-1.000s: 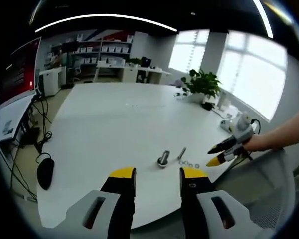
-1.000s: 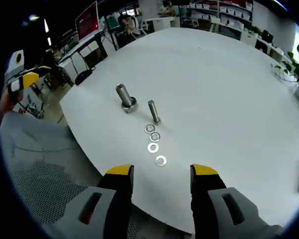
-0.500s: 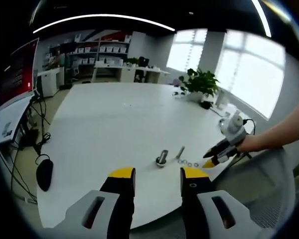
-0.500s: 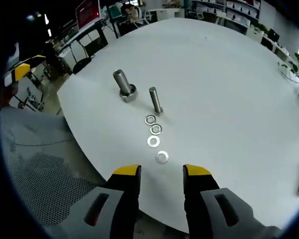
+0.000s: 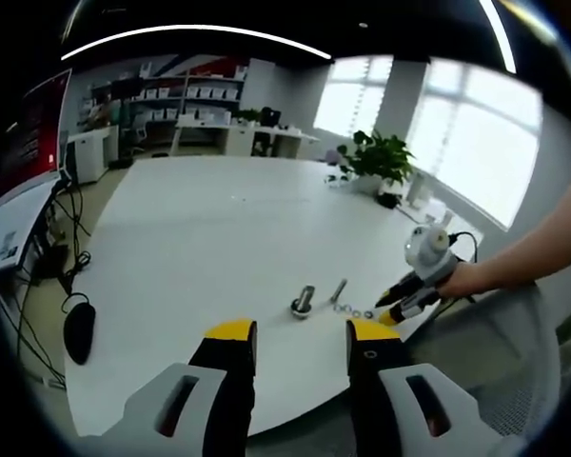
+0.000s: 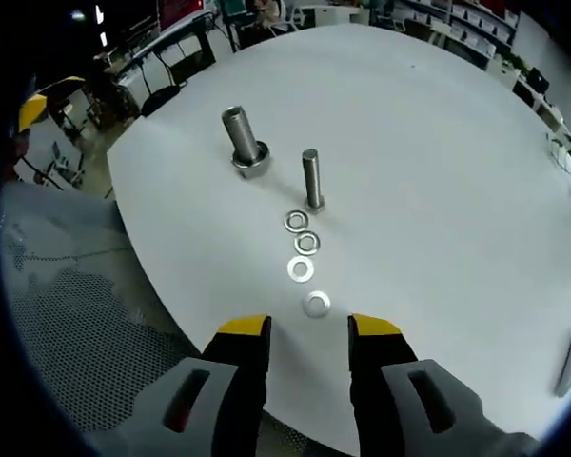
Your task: Place the washer onto the threaded stud by aligning its center hole with the stud, sliding it down to the base, and recovering from edge contact or off-axis alignment until the washer reaches the visible bottom stop.
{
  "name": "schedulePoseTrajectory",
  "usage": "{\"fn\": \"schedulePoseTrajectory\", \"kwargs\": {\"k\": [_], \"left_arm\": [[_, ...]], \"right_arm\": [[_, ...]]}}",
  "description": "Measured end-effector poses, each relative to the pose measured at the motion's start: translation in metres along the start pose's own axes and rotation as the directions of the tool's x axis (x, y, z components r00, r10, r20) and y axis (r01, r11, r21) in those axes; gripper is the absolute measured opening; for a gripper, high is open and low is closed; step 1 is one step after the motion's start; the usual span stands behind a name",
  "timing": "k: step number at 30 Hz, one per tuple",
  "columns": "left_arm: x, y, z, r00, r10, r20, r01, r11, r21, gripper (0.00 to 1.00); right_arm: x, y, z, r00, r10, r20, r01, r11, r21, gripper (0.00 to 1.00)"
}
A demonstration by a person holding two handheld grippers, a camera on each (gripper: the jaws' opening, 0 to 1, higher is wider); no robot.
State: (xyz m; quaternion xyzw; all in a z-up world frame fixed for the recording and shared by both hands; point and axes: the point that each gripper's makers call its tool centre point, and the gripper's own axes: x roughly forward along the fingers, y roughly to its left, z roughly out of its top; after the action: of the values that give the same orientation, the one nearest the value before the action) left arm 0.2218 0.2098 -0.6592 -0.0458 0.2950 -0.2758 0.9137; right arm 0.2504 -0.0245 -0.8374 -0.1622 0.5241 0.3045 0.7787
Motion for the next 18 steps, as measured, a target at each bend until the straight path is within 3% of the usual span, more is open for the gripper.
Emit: {"fn": "schedulePoseTrajectory", "kwargs": {"k": [2, 7, 14, 18], "left_arm": [[-0.0006, -0.0004, 0.0009, 1.0, -0.001, 0.005, 0.001, 1.0, 0.0, 0.36], [0.0002, -0.0018, -0.0005, 1.0, -0.007, -0.001, 0.007, 1.0, 0.0, 0.37], [0.0027, -0.0072, -0.0047, 0.999, -0.021, -0.029, 0.022, 0.999, 0.033, 0.38], [0.0038, -0.008, -0.0057, 0.999, -0.033, -0.034, 0.034, 0.999, 0.024, 0.38]], "right_arm": [[0.0019, 0.001, -0.0053, 1.0, -0.002, -0.02, 0.002, 1.0, -0.004, 0.35], [0.0018, -0.0008, -0.0006, 1.0, -0.003, 0.008, 0.003, 1.0, -0.005, 0.33], [0.0041, -0.0026, -0.0015, 0.999, -0.022, -0.049, 0.013, 0.986, -0.169, 0.31], [0.0044, -0.0024, 0.0017, 0.998, -0.014, -0.057, 0.005, 0.987, -0.162, 0.31]]}}
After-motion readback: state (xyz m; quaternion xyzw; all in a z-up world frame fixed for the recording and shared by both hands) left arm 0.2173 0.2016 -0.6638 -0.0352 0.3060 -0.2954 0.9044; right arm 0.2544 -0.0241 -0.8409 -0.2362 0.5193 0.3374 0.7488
